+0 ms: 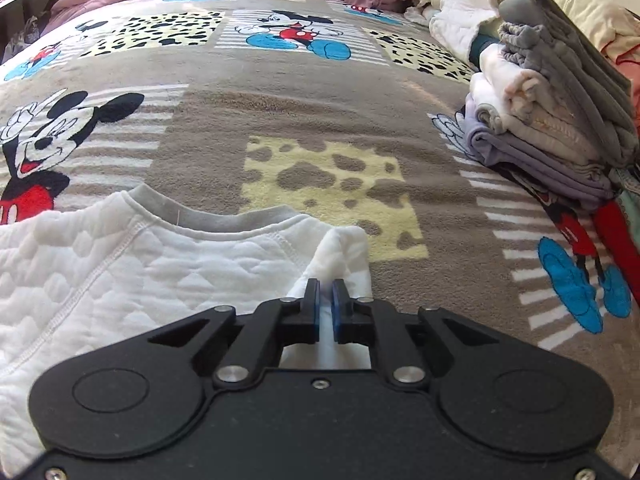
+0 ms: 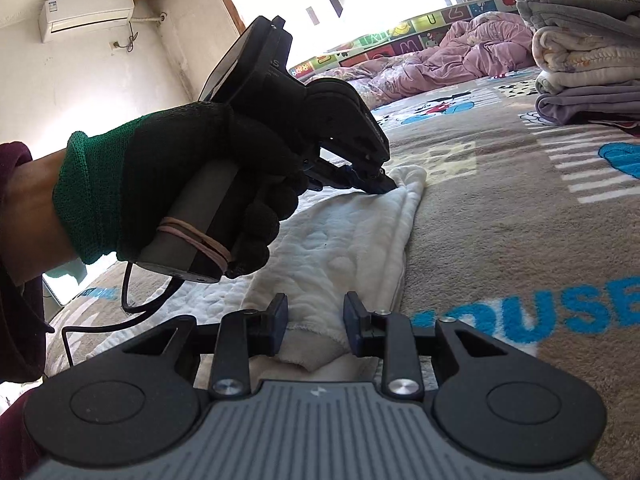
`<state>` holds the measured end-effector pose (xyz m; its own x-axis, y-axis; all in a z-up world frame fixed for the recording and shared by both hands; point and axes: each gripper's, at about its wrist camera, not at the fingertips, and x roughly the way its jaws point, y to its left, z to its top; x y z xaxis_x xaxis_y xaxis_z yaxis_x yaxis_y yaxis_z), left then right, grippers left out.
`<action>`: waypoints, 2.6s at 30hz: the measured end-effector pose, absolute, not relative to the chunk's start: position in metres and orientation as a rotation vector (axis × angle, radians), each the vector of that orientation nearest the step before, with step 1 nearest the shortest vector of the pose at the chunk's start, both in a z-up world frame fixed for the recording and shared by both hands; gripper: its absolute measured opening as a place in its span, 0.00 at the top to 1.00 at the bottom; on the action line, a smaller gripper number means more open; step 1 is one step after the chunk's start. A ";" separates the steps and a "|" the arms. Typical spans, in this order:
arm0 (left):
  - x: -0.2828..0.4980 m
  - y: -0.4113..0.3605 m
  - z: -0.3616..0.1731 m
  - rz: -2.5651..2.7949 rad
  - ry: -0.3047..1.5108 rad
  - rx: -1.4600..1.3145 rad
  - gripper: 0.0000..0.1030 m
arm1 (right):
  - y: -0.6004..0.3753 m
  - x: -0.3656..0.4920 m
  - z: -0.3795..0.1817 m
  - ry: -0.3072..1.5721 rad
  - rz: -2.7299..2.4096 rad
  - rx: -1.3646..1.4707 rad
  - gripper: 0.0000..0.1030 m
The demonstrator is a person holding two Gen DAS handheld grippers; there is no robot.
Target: Fold clothes
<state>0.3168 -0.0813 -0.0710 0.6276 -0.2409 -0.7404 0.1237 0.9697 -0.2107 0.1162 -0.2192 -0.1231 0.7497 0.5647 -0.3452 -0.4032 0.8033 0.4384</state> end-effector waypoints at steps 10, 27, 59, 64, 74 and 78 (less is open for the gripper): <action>0.179 0.051 -0.034 -0.191 0.655 -0.450 0.56 | -0.262 0.070 -0.091 0.422 0.482 0.468 0.66; 0.163 0.214 -0.112 0.097 0.586 -0.927 0.43 | -0.307 0.075 -0.147 0.594 0.289 0.782 0.60; 0.247 -0.028 -0.008 -0.222 0.443 -0.071 0.97 | -0.322 0.210 -0.162 0.537 0.543 1.104 0.58; 0.272 -0.096 -0.040 -0.232 0.538 0.082 0.97 | -0.334 0.215 -0.166 0.511 0.509 1.167 0.58; 0.207 -0.043 -0.022 -0.268 0.526 -0.058 0.70 | -0.329 0.217 -0.174 0.533 0.510 1.126 0.55; 0.147 0.034 -0.020 -0.184 0.499 -0.107 0.70 | -0.325 0.218 -0.171 0.546 0.511 1.100 0.54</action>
<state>0.1466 0.0343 -0.0203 0.8618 -0.2011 -0.4657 0.1490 0.9779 -0.1466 0.2185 -0.3249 -0.1706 0.7592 0.6317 -0.1568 -0.1147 0.3670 0.9231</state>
